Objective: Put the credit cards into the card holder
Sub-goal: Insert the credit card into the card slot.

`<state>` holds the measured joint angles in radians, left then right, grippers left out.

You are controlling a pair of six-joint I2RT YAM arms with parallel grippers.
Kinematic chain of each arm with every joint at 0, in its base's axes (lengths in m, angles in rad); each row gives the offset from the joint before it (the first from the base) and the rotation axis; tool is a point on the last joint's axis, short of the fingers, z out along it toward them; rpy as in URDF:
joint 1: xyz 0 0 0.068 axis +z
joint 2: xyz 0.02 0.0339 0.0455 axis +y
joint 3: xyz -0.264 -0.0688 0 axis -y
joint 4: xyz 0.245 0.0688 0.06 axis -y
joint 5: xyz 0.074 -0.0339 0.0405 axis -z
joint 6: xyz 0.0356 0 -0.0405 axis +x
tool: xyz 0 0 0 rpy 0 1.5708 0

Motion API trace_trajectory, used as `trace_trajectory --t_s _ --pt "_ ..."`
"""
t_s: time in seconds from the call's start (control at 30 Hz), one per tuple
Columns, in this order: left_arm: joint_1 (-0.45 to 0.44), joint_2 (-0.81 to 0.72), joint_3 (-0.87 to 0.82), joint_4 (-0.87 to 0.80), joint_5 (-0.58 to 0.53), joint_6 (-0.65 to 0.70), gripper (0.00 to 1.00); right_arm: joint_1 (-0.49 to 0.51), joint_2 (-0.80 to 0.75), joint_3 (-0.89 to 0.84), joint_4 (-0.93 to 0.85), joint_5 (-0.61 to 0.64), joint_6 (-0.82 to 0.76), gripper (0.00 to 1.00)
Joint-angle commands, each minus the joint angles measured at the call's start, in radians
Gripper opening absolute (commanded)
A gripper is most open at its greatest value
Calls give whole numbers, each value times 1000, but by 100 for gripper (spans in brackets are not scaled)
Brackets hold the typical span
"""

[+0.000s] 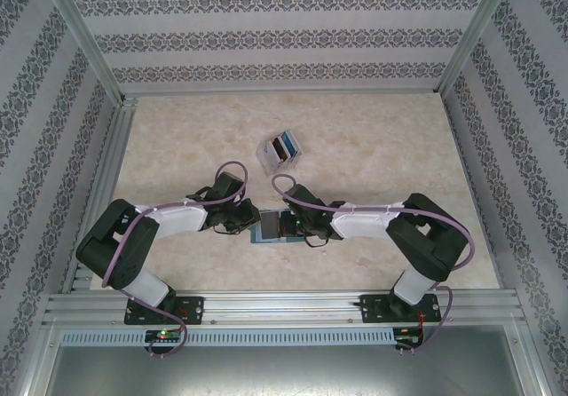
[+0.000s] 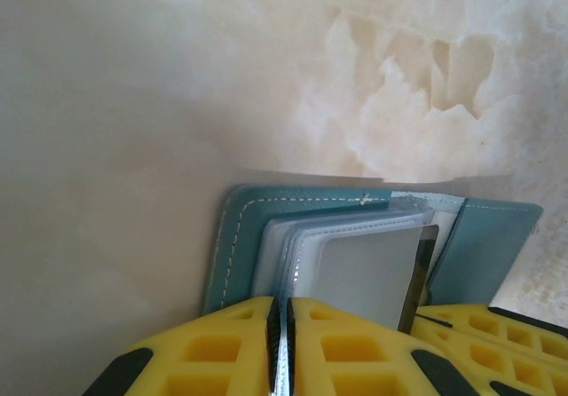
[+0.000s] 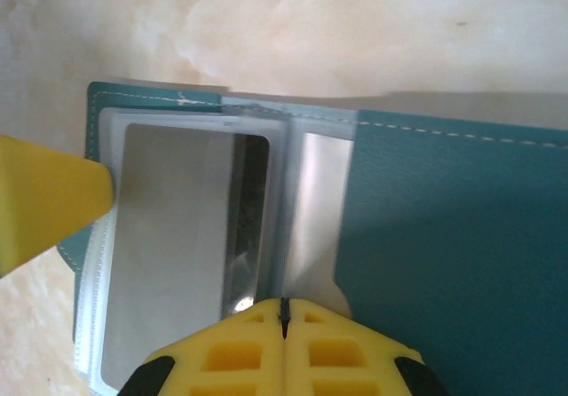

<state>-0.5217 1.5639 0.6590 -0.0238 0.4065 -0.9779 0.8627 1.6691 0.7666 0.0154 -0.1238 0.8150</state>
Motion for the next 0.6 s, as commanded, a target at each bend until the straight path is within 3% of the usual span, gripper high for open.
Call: trace_trajectory --t_s 0.0,0.2,0.4,0.57 --pt "6 15 -46 -66 -30 -15 15 24 30 36 49 -53 17 5" --pt "7 0 -23 -109 -35 7 18 22 42 38 48 -49 14 6" --pt "64 -105 27 -252 -70 83 35 -13 5 -13 27 -35 5 6" --pt "116 -142 61 -365 -74 147 42 -22 5 -27 44 -40 4 6"
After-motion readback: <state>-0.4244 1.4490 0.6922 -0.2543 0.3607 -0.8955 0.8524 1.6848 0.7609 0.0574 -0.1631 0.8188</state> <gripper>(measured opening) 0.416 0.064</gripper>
